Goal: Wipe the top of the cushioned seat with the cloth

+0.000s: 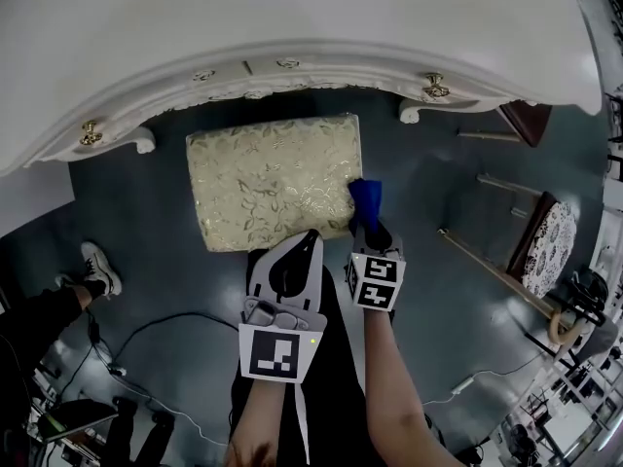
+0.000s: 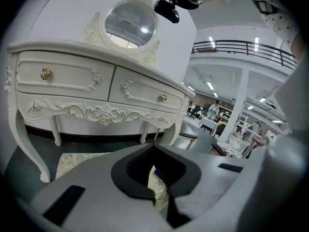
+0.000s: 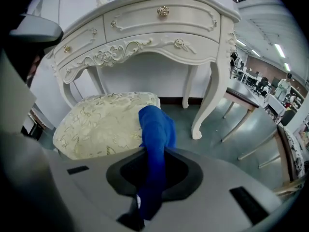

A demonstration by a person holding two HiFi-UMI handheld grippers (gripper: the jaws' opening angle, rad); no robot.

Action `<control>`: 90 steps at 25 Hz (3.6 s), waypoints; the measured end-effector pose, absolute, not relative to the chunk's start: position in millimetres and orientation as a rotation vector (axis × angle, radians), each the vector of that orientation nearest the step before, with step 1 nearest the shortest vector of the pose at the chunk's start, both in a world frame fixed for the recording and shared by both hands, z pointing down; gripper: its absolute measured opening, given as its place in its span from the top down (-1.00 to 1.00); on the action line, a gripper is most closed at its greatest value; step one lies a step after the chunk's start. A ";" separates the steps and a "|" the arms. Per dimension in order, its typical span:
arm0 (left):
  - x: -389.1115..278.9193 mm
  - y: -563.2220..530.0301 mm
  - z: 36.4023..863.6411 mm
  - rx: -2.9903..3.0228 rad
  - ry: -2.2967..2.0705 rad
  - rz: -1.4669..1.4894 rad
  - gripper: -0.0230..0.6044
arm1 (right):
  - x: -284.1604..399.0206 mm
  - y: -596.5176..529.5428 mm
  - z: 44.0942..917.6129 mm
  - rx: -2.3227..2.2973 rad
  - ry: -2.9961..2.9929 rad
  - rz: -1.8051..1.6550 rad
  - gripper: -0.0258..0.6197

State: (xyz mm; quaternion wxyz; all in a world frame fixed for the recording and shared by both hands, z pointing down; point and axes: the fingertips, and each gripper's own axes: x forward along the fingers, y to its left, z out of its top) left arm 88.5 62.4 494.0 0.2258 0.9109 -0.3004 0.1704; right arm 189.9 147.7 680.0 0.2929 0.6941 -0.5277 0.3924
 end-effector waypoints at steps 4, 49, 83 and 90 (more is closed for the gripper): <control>87.4 63.7 496.6 2.504 -0.836 0.484 0.95 | 191.8 148.0 683.4 1.833 -1.408 1.041 0.73; -5.3 32.2 491.7 2.363 -1.084 0.417 0.95 | 98.8 106.8 663.8 1.740 -1.486 0.961 0.73; -80.1 17.0 495.0 2.273 -1.207 0.368 0.95 | 25.9 83.4 663.5 1.644 -1.545 0.899 0.73; -96.6 14.1 496.6 2.255 -1.233 0.359 0.95 | 13.4 79.0 663.9 1.636 -1.548 0.890 0.73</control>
